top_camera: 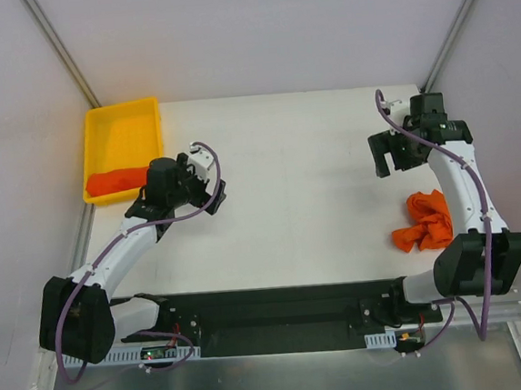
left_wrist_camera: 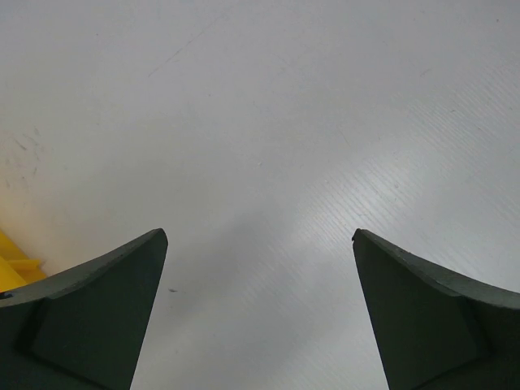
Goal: Roll the t-shirts
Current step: Pick up the T-shirt at the corner of the board.
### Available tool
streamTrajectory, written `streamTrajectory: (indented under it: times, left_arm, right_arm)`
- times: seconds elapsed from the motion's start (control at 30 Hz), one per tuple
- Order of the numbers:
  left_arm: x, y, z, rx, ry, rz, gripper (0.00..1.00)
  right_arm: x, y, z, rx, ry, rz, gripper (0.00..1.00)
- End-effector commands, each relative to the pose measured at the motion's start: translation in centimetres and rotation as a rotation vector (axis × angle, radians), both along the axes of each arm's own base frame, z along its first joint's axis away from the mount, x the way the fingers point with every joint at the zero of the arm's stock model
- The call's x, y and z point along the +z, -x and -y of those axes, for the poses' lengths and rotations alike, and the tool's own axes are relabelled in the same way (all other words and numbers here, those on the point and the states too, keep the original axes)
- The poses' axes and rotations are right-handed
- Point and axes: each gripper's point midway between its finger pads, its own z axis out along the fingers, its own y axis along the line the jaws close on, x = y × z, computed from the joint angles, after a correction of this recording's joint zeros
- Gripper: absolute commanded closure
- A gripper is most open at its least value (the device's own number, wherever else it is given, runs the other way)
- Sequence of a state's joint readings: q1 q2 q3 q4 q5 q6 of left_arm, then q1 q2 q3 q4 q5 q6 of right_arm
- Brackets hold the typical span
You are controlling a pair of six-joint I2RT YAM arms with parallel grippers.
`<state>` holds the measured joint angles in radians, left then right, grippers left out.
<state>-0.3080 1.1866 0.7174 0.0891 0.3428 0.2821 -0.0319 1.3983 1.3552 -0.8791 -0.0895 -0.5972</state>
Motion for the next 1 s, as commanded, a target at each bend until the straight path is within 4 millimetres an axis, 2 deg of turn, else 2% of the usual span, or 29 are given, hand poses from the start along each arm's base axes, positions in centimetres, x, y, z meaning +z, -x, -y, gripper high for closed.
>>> streamTrajectory:
  times: [0.0,0.27,0.3,0.37,0.43,0.47,0.57,0.63,0.67,0.77,0.8,0.97]
  left_arm:
    - [0.5,0.2,1.0,-0.059,0.012,0.011,0.01]
    - [0.5,-0.6,1.4,-0.068,0.009,0.004,0.01]
    - [0.4,-0.6,1.5,-0.070,0.009,0.000,0.01]
    - [0.3,-0.7,1.4,-0.064,0.008,-0.003,0.01]
    - [0.5,-0.7,1.3,-0.058,0.007,-0.001,0.01]
    - [0.5,-0.7,1.1,-0.049,-0.001,-0.007,0.01]
    - [0.5,-0.7,0.6,-0.020,-0.019,-0.010,0.01]
    - [0.3,-0.6,0.3,-0.013,-0.026,-0.009,0.01]
    - [0.2,-0.5,0.2,-0.014,-0.031,-0.008,0.01]
    - [-0.3,-0.2,0.0,-0.016,-0.041,-0.012,0.01]
    - [-0.4,-0.1,0.0,-0.014,-0.042,-0.015,0.01]
    - [-0.9,0.3,-0.1,-0.019,-0.047,-0.023,0.01]
  right_arm:
    - [2.7,0.3,0.5,-0.120,-0.027,0.055,0.04]
    - [2.3,0.9,0.3,-0.085,-0.023,0.046,0.04]
    - [2.3,1.0,0.0,-0.056,-0.029,0.044,0.04]
    - [2.0,1.7,-0.5,0.140,0.005,0.028,0.04]
    - [1.4,2.3,-0.3,0.245,0.049,0.004,0.04]
    - [0.8,2.3,0.7,0.273,0.114,-0.027,0.01]
    - [-1.0,2.4,2.9,0.255,0.164,-0.145,0.14]
    - [-1.8,3.1,4.1,0.221,0.152,-0.227,0.16]
    - [-3.0,3.2,5.5,0.180,0.170,-0.291,0.19]
    - [-4.6,3.7,8.1,0.114,0.215,-0.367,0.23]
    - [-5.6,4.0,8.6,0.116,0.225,-0.415,0.23]
    - [-7.7,4.9,11.1,0.107,0.343,-0.551,0.27]
